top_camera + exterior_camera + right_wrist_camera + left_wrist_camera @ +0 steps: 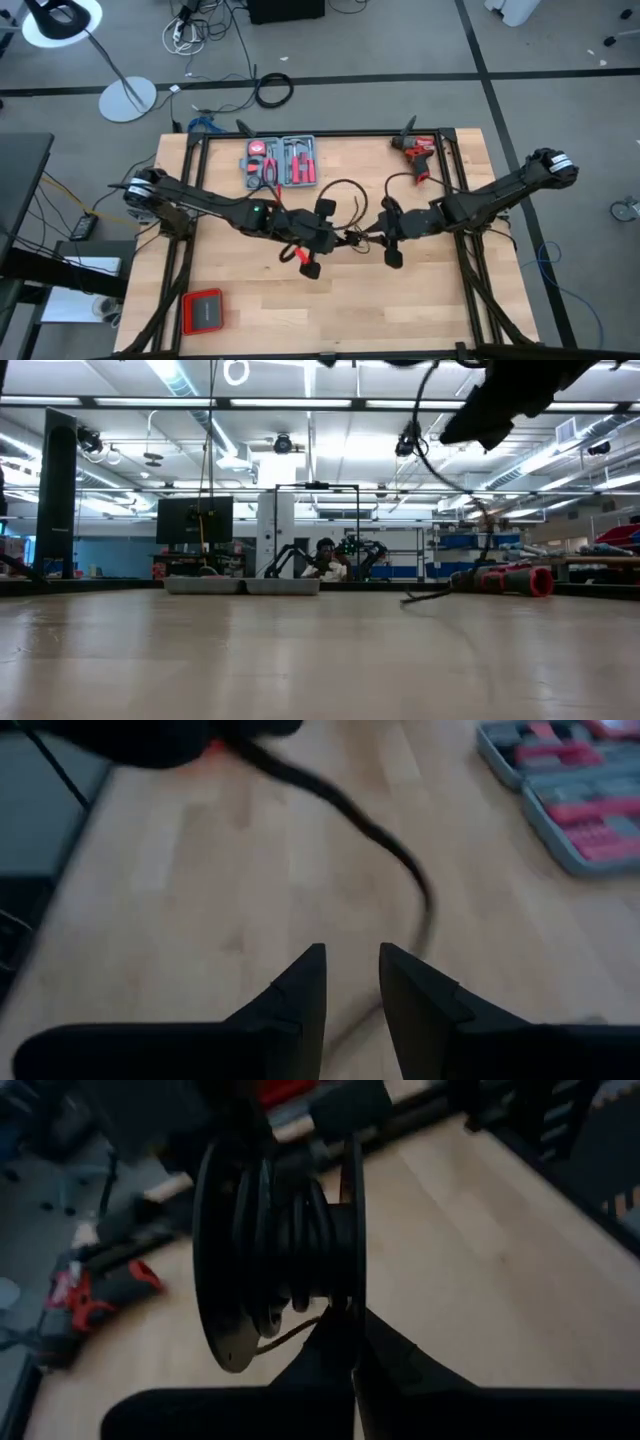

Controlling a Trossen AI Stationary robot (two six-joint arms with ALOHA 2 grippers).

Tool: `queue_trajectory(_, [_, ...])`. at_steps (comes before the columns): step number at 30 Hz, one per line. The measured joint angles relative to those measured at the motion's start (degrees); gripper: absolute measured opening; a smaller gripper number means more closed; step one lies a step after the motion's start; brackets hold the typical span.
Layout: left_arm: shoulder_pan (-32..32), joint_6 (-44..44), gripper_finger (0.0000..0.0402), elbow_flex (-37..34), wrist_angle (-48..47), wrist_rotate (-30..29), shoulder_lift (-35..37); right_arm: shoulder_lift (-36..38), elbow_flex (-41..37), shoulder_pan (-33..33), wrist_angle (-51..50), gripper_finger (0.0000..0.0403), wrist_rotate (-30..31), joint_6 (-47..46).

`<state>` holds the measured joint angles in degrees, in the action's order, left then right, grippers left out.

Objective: Coil cords

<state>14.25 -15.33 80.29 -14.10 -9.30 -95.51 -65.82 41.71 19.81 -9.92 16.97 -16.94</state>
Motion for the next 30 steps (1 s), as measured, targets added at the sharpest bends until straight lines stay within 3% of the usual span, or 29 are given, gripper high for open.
queue_trajectory(4, [0.76,-0.34,0.0,0.05,1.11,1.68,1.67,-1.51,-1.84,0.45,7.13,0.0095,0.78,0.6])
queue_trajectory(8, [1.68,-0.35,0.0,0.07,1.08,1.95,1.84,-1.7,-2.4,0.84,7.55,0.0094,5.42,2.49])
queue_trajectory(18, [2.0,-0.53,0.0,0.07,-0.38,1.88,1.92,2.51,-2.49,4.23,12.38,0.0092,2.86,5.71])
queue_trajectory(30, [2.0,-0.55,0.0,0.07,1.57,3.4,1.92,3.15,-2.49,6.45,12.92,0.0091,9.12,9.61])
